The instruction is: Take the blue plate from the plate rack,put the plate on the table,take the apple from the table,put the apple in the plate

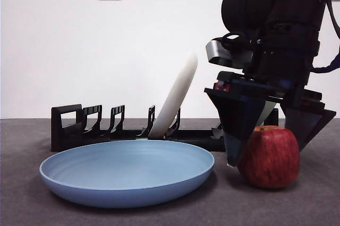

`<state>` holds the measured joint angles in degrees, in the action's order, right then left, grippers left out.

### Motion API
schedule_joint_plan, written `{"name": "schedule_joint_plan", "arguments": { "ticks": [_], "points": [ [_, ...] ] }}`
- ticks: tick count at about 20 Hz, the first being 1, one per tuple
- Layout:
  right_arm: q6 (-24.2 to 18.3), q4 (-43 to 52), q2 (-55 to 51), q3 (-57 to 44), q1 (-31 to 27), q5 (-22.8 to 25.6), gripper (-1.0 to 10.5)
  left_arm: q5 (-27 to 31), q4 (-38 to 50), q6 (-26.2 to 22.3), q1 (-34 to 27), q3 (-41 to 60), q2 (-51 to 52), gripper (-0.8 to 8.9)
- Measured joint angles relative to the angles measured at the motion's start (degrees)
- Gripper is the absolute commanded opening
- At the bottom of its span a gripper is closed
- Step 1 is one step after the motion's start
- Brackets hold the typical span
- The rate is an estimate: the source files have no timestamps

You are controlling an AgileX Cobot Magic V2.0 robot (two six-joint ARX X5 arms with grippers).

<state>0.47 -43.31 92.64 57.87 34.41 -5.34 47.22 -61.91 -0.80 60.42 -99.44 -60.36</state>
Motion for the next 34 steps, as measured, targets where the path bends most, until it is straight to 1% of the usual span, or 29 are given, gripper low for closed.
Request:
{"name": "schedule_joint_plan", "arguments": {
  "ticks": [1,3,8,11,14,16,17,19,22,25,28,34],
  "points": [
    [0.2,-0.6,0.0,0.0,0.0,0.2,-0.2,0.3,0.0,0.0,0.0,0.0,0.0,5.02],
    [0.2,-1.8,0.0,0.0,0.0,2.0,-0.1,0.3,-0.4,0.0,0.0,0.0,0.0,5.02],
    [0.2,-1.2,-0.9,0.0,0.0,2.6,-0.1,0.4,-0.5,0.0,0.0,0.0,0.0,5.02],
    [1.5,-0.4,-6.0,0.3,0.5,2.6,-0.1,0.4,-0.5,0.0,0.0,0.0,0.0,5.02],
    [2.8,1.1,-12.3,3.0,2.3,2.4,-0.1,0.4,-0.4,0.0,0.0,0.0,0.0,5.02],
    [3.1,3.3,-14.0,5.8,4.4,2.1,-0.1,0.4,-0.4,0.0,0.0,0.0,0.0,5.02],
    [3.4,4.5,-13.9,7.1,5.4,0.7,-0.1,0.4,-0.4,0.0,0.0,0.0,0.0,5.02],
    [4.0,7.0,-12.3,8.9,7.8,-0.5,-0.1,0.4,-0.3,0.0,0.0,0.0,0.0,5.02],
    [4.5,11.7,-7.2,10.1,12.0,-0.5,-0.1,0.4,0.1,0.0,0.0,0.0,0.0,5.02],
    [4.5,13.9,-2.6,11.0,14.6,-0.5,-0.1,0.4,0.1,0.0,0.0,0.0,0.0,5.02],
    [4.5,15.6,2.3,11.7,15.5,-0.4,-0.1,0.4,0.1,0.0,0.0,0.0,0.0,5.02],
    [4.7,15.1,9.9,11.7,15.5,-0.3,-0.1,0.4,0.1,0.0,0.0,0.0,0.0,5.02]
  ]
}}
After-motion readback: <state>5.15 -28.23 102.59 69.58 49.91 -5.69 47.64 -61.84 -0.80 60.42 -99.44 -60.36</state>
